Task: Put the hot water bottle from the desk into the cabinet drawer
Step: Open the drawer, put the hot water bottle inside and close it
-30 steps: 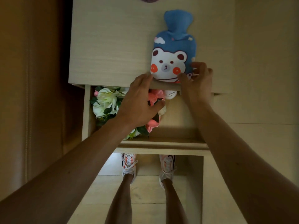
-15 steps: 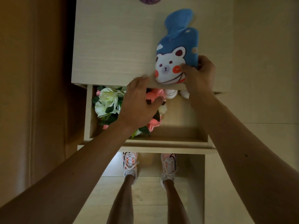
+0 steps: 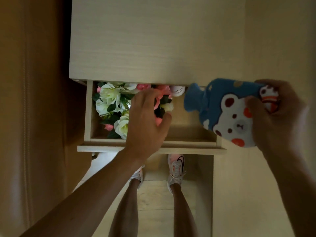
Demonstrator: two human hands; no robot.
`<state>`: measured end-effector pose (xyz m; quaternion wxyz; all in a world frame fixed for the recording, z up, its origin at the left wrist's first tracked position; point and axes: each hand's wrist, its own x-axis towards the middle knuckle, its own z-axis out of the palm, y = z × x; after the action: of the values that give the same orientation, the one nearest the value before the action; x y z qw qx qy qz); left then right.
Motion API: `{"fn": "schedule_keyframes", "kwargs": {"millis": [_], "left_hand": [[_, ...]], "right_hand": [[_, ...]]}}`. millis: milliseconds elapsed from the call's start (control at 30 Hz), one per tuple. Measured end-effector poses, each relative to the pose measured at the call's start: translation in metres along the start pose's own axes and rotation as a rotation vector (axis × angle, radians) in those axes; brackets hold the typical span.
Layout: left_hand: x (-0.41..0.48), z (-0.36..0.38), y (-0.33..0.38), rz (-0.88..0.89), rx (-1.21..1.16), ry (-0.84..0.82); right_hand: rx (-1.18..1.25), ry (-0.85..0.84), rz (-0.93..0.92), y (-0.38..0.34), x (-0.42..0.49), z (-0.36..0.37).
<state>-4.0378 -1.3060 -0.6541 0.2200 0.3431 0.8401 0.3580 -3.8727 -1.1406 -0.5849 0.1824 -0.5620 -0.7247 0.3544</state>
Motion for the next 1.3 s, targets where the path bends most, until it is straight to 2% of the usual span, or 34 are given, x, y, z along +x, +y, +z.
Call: {"fn": "schedule_keyframes", "kwargs": {"millis": [267, 533, 700, 833, 967, 1033, 1133, 1300], "left_hand": [[-0.033, 0.033, -0.015, 0.026, 0.133, -0.264], [-0.031, 0.045, -0.025, 0.004, 0.218, -0.323], [-0.03, 0.057, -0.026, 0.023, 0.243, -0.379], [-0.028, 0.067, -0.025, 0.032, 0.277, -0.471], [-0.021, 0.072, -0.024, 0.108, 0.424, -0.536], [-0.017, 0.074, -0.024, 0.125, 0.537, -0.595], [-0.015, 0.076, -0.026, 0.134, 0.652, -0.698], [-0.007, 0.084, -0.024, 0.135, 0.748, -0.707]], "right_hand": [[-0.173, -0.223, 0.101, 0.048, 0.006, 0.059], [-0.039, -0.388, 0.224, 0.07, 0.025, 0.103], [-0.238, -0.445, 0.082, 0.078, 0.022, 0.111], [-0.647, -0.657, -0.146, 0.086, 0.023, 0.122], [-0.936, -0.681, -0.35, 0.09, 0.024, 0.125], [-0.992, -0.688, -0.388, 0.094, 0.019, 0.127], [-0.939, -0.732, -0.314, 0.1, 0.011, 0.13], [-0.868, -0.715, -0.258, 0.102, 0.014, 0.136]]}}
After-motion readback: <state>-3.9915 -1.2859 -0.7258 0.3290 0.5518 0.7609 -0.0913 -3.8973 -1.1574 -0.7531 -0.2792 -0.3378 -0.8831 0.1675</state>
